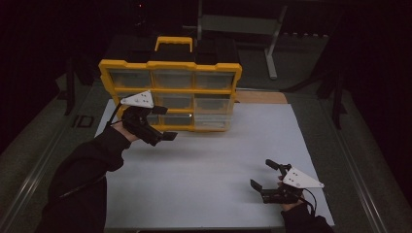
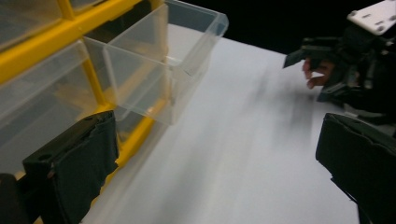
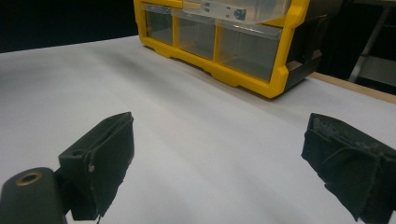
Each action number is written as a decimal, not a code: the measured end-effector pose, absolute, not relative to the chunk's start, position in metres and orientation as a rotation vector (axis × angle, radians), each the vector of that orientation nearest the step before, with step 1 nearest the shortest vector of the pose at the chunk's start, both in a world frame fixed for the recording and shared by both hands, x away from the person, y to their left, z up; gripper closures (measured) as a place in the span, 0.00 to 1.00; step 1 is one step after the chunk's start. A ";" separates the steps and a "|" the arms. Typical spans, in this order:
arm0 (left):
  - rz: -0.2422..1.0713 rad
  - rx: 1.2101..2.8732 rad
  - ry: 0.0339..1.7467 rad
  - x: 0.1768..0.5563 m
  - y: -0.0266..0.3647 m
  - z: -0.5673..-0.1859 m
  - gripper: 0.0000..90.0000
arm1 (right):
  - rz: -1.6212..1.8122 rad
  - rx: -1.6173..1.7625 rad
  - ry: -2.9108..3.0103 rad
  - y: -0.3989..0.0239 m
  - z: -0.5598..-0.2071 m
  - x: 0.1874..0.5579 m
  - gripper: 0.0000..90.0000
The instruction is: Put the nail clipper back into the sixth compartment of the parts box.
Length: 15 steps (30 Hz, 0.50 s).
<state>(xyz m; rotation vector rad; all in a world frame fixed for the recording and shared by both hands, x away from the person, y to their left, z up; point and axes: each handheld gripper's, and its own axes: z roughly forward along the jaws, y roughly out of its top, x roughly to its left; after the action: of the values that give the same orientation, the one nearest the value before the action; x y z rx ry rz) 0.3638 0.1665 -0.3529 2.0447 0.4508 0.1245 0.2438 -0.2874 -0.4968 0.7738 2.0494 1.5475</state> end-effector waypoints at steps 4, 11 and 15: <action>0.101 2.032 0.451 0.356 0.171 -0.364 0.01 | 1.549 0.776 2.049 -0.287 -0.497 0.244 0.10; 0.085 2.006 0.463 0.342 0.181 -0.382 0.00 | 1.551 0.775 2.048 -0.287 -0.497 0.244 0.10; 0.087 2.002 0.472 0.335 0.185 -0.392 0.00 | 1.550 0.772 2.048 -0.287 -0.497 0.244 0.10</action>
<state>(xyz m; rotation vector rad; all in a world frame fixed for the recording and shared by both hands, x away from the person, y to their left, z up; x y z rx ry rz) 0.3350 0.1853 -0.3925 2.0025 0.4719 0.0874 0.2443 -0.2868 -0.4968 0.7725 2.0484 1.5495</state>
